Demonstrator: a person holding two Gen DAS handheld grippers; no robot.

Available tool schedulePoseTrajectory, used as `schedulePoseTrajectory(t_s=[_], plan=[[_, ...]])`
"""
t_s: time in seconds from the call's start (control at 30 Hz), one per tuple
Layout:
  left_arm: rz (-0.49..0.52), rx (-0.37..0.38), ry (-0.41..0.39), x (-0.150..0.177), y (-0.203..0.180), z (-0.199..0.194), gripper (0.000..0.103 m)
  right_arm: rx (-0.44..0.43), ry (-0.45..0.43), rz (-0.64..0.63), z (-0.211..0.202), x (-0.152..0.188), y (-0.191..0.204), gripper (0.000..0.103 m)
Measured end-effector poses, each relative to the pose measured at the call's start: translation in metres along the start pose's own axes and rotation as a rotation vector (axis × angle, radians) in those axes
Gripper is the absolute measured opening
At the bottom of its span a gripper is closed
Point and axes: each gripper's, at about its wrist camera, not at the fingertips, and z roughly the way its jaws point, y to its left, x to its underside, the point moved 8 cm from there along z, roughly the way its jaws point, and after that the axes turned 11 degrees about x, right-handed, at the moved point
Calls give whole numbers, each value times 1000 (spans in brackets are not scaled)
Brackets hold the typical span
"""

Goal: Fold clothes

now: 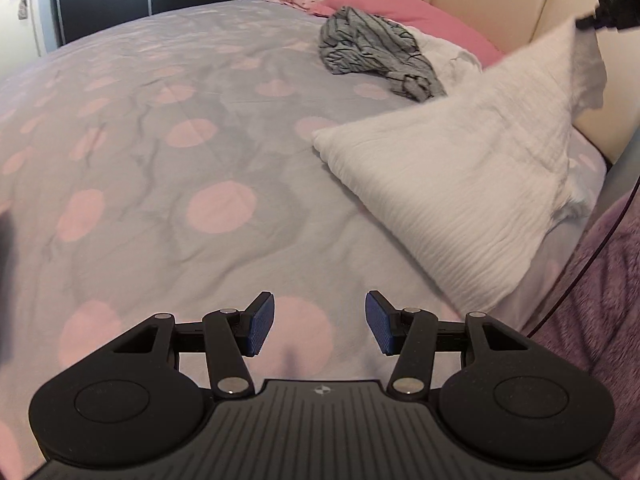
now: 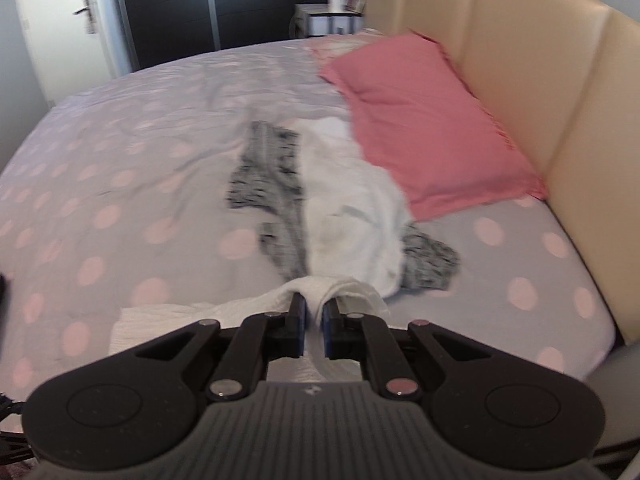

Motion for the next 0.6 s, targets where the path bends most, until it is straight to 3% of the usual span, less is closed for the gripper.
schedulePoseTrajectory(t_s=[0.23,0.43,0.5,0.57,0.6], plan=[[-78,121,24,-35,-23,42,49,142,117,47,91,25,-50,10],[-173,175,97,-41,-31,88,49,175,185,119,161,53,-65,12],[-210,181,119,-39,-30,100,49,181,192,137,173,60,-68,18],[-242,185,136,-34,-29,108,49,190,185,141,178,65,-72,34],[-259,192,146,-32,-29,112,49,189,177,138,177,67,-74,36]])
